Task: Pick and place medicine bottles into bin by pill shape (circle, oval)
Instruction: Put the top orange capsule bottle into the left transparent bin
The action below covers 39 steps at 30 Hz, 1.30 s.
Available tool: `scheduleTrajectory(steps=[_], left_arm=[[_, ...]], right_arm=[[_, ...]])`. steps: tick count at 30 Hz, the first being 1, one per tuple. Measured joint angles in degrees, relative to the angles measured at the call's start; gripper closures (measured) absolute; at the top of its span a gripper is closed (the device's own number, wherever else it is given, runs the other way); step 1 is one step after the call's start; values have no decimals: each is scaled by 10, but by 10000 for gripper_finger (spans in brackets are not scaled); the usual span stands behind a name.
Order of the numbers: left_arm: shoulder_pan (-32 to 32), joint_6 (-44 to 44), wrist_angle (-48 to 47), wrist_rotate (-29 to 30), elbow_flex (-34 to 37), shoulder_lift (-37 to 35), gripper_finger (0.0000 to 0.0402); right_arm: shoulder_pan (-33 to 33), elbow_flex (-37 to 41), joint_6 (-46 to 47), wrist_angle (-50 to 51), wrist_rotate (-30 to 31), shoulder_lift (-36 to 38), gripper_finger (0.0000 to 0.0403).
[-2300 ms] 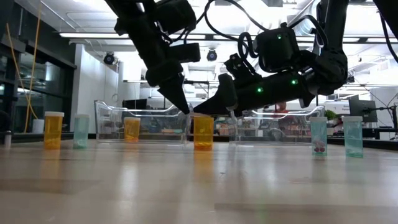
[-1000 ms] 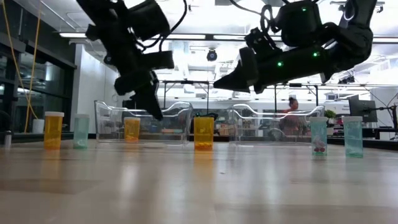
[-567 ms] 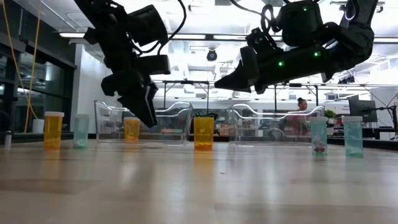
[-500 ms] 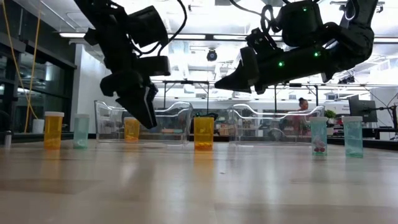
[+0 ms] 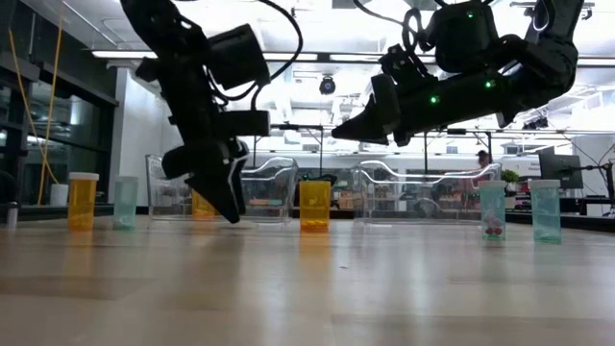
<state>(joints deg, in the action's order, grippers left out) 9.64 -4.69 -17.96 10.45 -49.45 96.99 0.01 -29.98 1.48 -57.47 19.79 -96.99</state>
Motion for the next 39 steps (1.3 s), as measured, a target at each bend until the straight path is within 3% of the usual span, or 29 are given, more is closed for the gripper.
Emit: scheduleTrajectory(steps=[11,16,24,29,32,39], left_arm=[[13,-3,0,-25,-1,11,311],[8,2,-6,-49,0,14,320],[8,1,-7,-36,0,16,325],[2,13,-41,-27,-21,16,385],[-6,20,-70,-37,-48,14,393],[-29,26,-82,-81,-76,-56,401]], right_arm=[[0,0,0,0,0,0,402],[0,0,0,-1,0,0,402],[0,0,4,0,0,0,402],[0,0,11,0,0,0,402],[0,0,11,0,0,0,402],[0,0,11,3,-65,0,402]])
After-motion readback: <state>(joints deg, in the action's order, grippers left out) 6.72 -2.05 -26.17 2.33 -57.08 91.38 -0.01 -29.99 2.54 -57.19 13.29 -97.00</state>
